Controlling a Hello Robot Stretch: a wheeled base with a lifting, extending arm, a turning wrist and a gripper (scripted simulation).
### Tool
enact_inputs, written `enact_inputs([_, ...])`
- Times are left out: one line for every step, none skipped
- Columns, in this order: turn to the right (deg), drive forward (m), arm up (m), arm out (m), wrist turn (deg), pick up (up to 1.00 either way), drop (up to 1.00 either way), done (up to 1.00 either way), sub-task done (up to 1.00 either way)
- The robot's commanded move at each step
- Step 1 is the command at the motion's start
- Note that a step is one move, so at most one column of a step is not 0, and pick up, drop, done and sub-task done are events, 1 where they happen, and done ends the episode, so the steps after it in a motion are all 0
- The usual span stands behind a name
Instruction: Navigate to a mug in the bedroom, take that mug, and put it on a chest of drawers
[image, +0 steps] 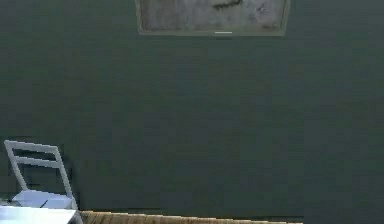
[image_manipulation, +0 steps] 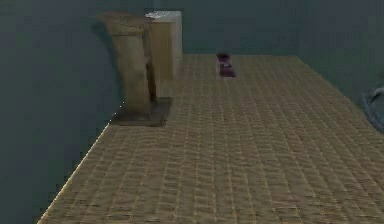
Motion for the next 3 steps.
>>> enact_inputs([45.0,0.00,0.00,0.00,0.0,0.00,0.00,0.00,0.00])
enact_inputs([45.0,0.00,0.00,0.00,0.0,0.00,0.00,0.00,0.00])
enact_inputs([45.0,0.00,0.00,0.00,0.0,0.00,0.00,0.00,0.00])
